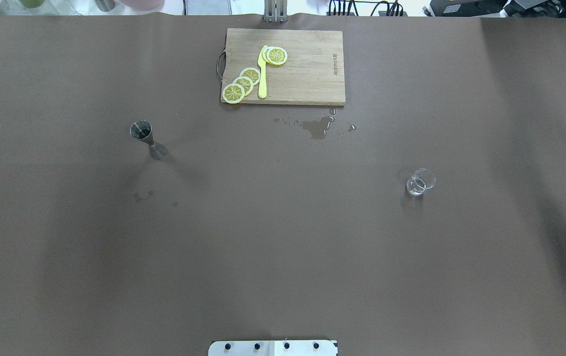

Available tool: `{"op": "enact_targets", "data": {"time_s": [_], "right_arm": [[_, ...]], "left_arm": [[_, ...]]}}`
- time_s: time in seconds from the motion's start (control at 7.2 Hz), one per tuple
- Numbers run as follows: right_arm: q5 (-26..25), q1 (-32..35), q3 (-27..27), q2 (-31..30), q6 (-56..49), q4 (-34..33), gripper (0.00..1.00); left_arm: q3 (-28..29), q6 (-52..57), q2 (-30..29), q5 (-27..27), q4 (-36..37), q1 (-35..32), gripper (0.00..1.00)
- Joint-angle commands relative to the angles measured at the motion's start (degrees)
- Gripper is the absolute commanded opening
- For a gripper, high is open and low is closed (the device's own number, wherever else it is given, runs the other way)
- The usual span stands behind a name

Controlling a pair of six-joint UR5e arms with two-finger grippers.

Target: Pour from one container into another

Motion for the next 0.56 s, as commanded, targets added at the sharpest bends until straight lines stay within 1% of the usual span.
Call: {"op": "enact_targets", "data": {"time_s": [0.0,0.42], "right_arm": [[-0.1,0.0,0.0,0.0,0.0,0.0,1.00],[-0.1,0.0,0.0,0.0,0.0,0.0,1.00]], "left_arm": [[6.9,11.5,4.8,-4.3,0.2,-9.1,0.98],[7.9,23.9,15.4,-4.3,0.4,-16.0,0.98]]}}
